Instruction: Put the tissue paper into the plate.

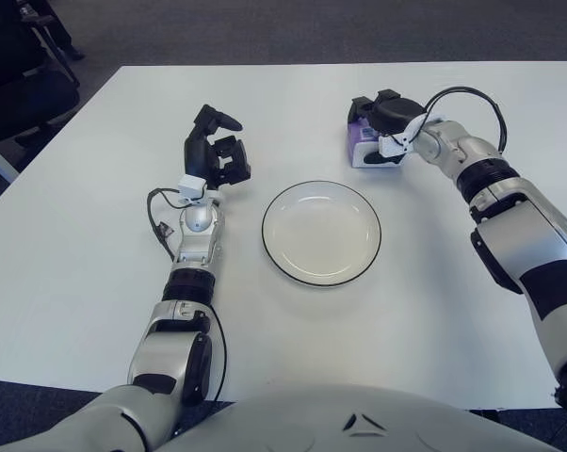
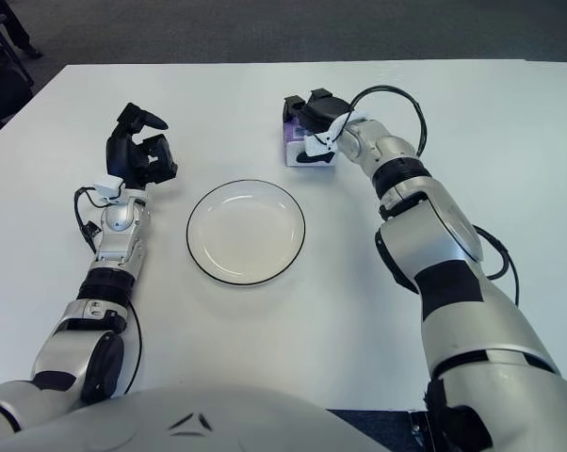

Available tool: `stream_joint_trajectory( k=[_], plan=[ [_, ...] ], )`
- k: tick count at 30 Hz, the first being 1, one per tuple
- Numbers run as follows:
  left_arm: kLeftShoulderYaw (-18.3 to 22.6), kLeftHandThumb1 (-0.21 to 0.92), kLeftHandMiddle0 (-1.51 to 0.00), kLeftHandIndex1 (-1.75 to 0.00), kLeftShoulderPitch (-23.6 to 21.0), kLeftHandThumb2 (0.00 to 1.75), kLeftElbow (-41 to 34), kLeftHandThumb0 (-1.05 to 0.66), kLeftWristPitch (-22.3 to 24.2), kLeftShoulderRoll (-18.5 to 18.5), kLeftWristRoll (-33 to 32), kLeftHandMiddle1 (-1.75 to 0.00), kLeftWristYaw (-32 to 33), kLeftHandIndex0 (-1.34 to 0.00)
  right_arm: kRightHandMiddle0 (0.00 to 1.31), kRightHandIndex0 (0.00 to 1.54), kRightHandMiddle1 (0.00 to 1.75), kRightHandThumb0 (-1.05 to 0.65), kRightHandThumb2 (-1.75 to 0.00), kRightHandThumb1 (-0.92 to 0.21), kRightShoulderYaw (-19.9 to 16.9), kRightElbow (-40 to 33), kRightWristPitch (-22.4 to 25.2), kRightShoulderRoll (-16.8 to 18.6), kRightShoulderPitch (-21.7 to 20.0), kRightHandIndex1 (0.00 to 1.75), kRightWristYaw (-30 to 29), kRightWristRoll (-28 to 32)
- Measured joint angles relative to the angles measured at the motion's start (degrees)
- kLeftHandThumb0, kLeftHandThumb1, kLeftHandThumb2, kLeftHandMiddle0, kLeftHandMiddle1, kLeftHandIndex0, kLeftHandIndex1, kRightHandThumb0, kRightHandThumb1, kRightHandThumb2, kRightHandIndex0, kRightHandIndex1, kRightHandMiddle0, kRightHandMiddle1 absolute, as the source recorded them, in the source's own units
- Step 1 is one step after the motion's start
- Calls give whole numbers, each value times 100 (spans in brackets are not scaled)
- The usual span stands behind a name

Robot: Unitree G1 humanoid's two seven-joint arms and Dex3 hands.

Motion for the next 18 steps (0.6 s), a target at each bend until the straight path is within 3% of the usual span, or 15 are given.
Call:
stream_joint_trajectory(
  k=[7,18],
  plan=[
    [0,38,-132,-175,0,124,3,-46,0,0,0,-175,0,-56,86,65,175,49,-138,-26,-91,56,-210,-17,97,175,-275,173],
    [1,38,-132,-175,0,124,3,-46,0,0,1,-175,0,-56,88,70,175,52,-146,-20,-173,112,-499,-75,208,175,-578,236]
  ],
)
